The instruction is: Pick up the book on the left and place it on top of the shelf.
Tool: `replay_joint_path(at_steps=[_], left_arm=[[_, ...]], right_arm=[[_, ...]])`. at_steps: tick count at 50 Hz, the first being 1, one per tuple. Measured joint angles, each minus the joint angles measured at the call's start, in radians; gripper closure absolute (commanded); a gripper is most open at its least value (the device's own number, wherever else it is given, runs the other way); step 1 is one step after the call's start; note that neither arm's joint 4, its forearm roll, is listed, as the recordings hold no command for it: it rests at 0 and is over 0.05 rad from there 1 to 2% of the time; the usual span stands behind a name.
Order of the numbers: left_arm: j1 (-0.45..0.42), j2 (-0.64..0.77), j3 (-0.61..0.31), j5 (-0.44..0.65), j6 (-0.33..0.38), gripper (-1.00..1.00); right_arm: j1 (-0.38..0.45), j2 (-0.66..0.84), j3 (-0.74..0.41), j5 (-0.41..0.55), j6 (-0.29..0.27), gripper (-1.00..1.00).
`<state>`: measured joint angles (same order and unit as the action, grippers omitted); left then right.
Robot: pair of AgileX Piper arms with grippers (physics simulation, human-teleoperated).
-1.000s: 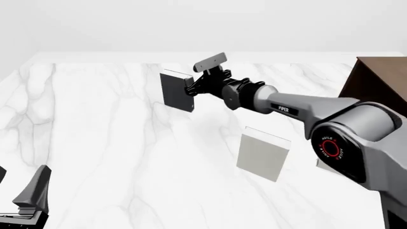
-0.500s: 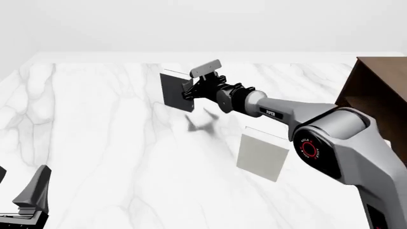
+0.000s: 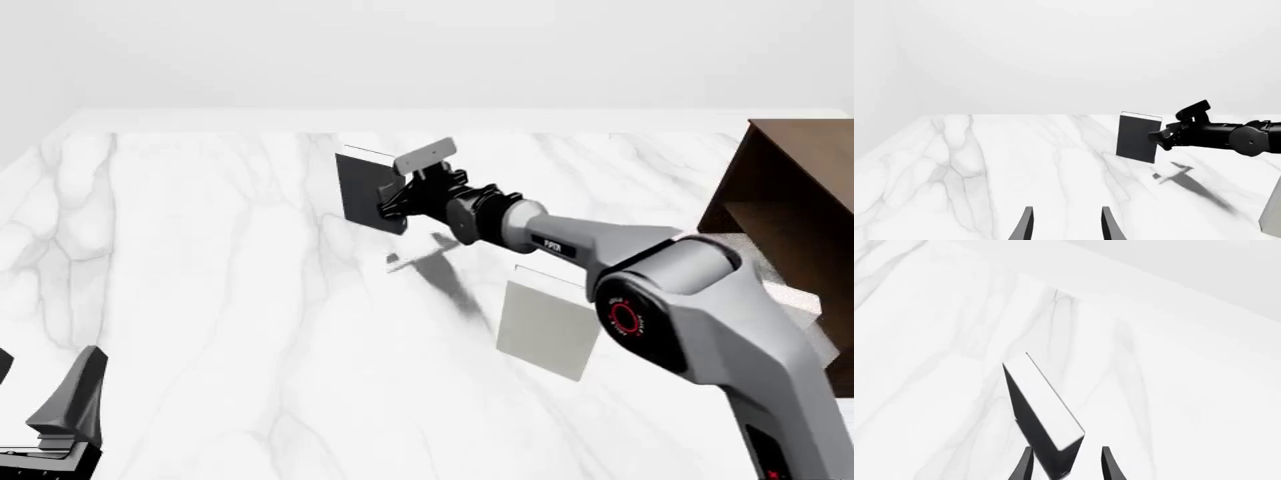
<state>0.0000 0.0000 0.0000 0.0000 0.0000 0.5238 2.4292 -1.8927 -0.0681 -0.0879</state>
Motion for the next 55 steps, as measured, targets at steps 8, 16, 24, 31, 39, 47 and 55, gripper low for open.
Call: replay_joint_path(at_steps=[8,16,24,31,39,47,55], left_arm=[[0.0,0.0,0.0,0.0,0.0,-1.0],[0.0,0.0,0.0,0.0,0.0,-1.0],[0.0,0.0,0.0,0.0,0.0,-1.0],[0.0,0.0,0.0,0.0,0.0,-1.0],[0.0,0.0,0.0,0.0,0.0,-1.0],[0.0,0.0,0.0,0.0,0.0,-1.0],[0.0,0.0,0.0,0.0,0.0,-1.0]], right_arm=[[0.003,0.022,-0.023,0.007,0.002,-1.0],[0.006,0.042,-0.045,0.012,0.004,-1.0],[0.007,0.064,-0.071,0.023,0.005,-1.0],[0.008,0.081,-0.095,0.032,0.005,-1.0],[0.01,0.097,-0.12,0.044,0.004,-1.0],[0.013,0.108,-0.138,0.052,0.004,-1.0],[0.015,0.111,-0.147,0.056,0.0,1.0]])
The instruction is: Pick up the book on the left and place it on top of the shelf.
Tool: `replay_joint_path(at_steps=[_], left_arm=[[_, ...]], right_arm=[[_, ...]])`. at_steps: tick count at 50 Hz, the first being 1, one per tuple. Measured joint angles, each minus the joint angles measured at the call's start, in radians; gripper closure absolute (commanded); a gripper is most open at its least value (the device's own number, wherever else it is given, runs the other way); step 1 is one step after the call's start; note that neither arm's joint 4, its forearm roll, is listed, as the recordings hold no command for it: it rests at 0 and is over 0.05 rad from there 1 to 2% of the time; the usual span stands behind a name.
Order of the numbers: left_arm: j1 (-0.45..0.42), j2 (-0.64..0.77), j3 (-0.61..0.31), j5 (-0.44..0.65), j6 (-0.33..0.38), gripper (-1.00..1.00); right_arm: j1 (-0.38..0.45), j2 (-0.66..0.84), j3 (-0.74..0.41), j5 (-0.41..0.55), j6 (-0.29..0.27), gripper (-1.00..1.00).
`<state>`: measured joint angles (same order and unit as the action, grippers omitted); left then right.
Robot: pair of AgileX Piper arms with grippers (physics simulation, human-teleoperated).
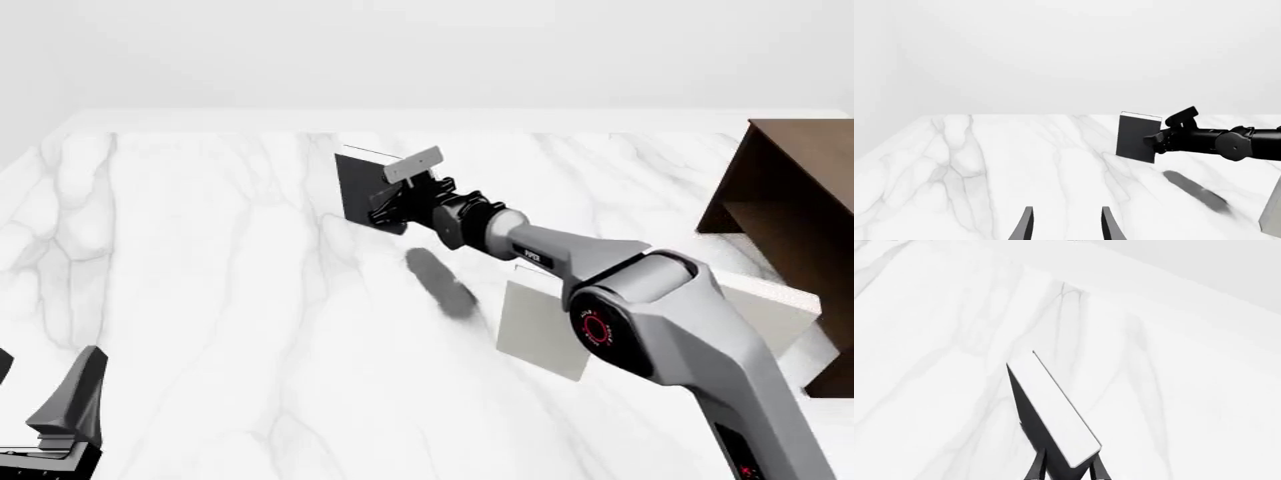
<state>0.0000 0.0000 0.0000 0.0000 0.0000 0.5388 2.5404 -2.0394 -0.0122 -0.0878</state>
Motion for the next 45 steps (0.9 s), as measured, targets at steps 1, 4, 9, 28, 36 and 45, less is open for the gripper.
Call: replay_joint_path(at_steps=[1,4,9,28,36,45], left_arm=[[0.0,0.0,0.0,0.0,0.0,-1.0],[0.0,0.0,0.0,0.0,0.0,-1.0],[0.0,0.0,0.0,0.0,0.0,-1.0],[0.0,0.0,0.0,0.0,0.0,-1.0],[0.0,0.0,0.0,0.0,0.0,-1.0],[0.0,0.0,0.0,0.0,0.0,-1.0]], right_arm=[[0.0,-0.001,0.001,-0.001,-0.003,1.0],[0.001,-0.005,0.006,-0.005,-0.009,1.0],[0.004,-0.016,0.028,-0.017,-0.014,1.0],[0.015,-0.135,0.21,-0.11,-0.011,1.0],[0.022,-0.253,0.32,-0.143,-0.016,1.0],[0.025,-0.39,0.437,-0.163,-0.029,1.0]])
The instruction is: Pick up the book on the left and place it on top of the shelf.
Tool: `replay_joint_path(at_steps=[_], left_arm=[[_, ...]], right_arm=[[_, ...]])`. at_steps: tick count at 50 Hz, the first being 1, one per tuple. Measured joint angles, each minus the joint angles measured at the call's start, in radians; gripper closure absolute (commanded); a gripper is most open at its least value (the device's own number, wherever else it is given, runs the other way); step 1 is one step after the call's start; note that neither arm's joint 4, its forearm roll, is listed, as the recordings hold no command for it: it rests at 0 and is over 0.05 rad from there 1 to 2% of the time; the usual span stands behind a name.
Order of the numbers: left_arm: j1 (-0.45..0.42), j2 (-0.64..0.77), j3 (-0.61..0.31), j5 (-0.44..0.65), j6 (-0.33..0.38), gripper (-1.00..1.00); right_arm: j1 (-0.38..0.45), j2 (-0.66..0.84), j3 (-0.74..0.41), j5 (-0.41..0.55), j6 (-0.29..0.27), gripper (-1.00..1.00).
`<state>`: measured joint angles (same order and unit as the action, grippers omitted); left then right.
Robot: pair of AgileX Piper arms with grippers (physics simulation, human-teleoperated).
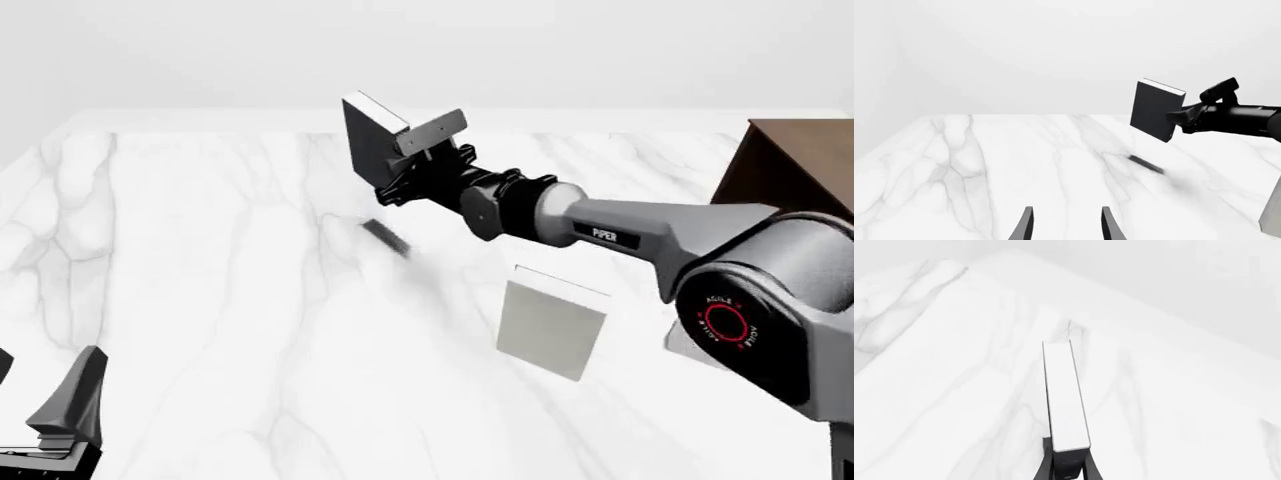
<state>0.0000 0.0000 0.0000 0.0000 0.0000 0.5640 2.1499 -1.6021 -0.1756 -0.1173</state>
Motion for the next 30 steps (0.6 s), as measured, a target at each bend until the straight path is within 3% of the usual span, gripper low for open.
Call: replay_joint_path(at_steps=[30], left_arm=[[0.0,0.0,0.0,0.0,0.0,-1.0]], right_arm=[[-0.009,-0.357,0.261,0.018,-0.058,1.0]])
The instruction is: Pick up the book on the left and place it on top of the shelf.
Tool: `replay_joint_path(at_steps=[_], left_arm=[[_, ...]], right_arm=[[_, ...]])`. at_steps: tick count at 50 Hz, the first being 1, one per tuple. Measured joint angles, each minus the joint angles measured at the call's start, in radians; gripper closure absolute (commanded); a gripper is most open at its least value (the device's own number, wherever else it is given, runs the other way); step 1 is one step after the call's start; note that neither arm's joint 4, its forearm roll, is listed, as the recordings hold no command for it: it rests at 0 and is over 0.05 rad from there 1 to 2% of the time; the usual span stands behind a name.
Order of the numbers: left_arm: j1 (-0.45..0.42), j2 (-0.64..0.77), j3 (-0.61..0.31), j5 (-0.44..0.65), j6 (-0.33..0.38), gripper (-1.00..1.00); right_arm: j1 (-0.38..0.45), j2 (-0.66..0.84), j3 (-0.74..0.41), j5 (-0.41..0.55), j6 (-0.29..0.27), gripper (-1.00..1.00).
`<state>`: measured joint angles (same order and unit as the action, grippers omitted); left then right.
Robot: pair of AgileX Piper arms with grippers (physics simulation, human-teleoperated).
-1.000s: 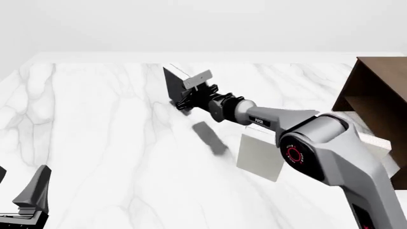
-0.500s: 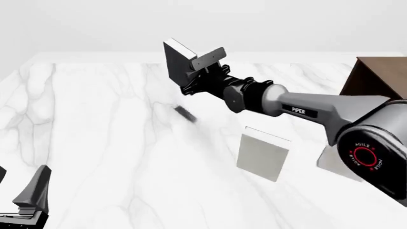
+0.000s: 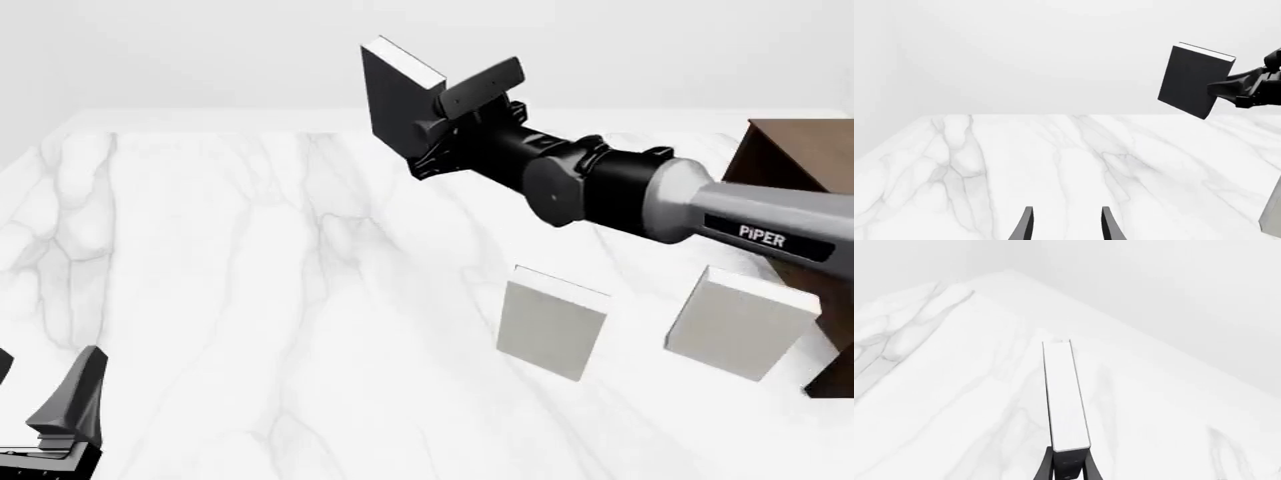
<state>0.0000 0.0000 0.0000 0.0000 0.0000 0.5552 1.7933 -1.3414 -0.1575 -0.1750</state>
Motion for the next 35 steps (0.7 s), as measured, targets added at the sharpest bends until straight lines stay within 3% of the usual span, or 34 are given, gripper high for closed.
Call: replay_joint_path(at_steps=[35], left_arm=[[0.0,0.0,0.0,0.0,0.0,-1.0]], right_arm=[[-0.059,-0.413,0.219,0.143,-0.127,1.0]])
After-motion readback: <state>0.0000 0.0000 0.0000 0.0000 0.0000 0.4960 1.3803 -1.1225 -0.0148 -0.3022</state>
